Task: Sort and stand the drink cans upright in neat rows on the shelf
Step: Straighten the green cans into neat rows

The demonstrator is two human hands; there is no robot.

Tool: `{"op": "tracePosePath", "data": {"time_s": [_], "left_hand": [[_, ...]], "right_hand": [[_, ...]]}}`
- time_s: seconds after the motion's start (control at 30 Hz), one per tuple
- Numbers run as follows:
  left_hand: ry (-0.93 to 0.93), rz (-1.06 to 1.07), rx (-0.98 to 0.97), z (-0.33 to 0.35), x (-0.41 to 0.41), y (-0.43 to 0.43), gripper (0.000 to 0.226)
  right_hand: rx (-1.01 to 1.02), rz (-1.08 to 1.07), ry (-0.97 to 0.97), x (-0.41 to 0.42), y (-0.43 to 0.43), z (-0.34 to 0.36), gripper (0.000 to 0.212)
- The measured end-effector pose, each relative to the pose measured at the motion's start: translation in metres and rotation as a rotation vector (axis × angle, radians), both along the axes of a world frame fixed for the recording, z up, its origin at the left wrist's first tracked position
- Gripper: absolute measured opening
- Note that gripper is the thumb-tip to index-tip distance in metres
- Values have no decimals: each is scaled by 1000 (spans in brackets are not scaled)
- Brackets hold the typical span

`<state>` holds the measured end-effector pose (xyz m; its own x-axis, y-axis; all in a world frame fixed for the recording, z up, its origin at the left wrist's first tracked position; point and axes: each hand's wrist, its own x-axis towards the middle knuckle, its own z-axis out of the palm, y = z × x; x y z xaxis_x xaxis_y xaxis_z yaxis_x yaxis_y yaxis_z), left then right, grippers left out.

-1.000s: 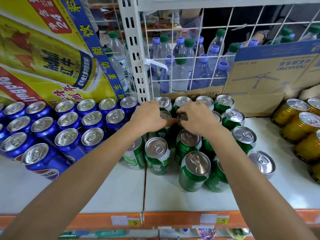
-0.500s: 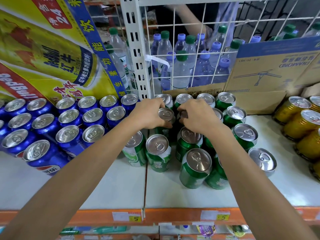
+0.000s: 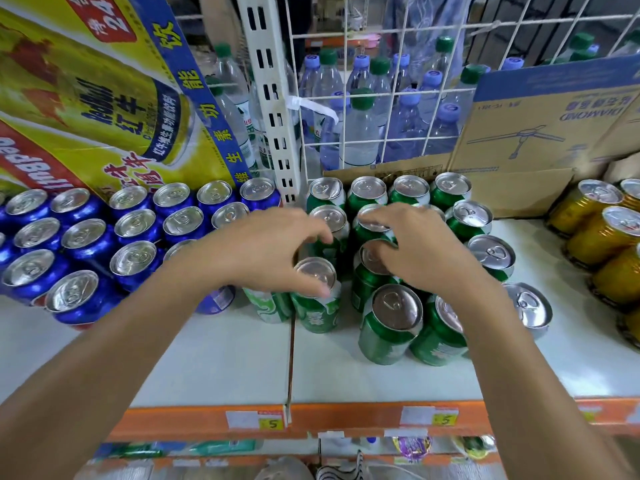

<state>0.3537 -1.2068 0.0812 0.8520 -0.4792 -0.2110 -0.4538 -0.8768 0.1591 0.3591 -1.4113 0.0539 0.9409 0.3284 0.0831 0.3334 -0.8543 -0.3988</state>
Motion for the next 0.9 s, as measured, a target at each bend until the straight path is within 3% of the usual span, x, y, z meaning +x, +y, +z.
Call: {"op": "tracePosePath", "data": {"time_s": [0.07,0.17,0.47,0.9], "left_hand": [[42,-101,116,-6,-9,-2,66],[-20,-90,95,-18,-6,-3,62],[-159,-7,60,-26,4,-15,60],[-91,46,-84,-33,7,-12,63]], "right_hand": [[-8,9,8,-8,1,-6,31],[-80,13,0,-8,4,-19,21],[-2,18,-17,-7,2,-19,22],[-13,-4,-26,-10,2,-23,26]]}}
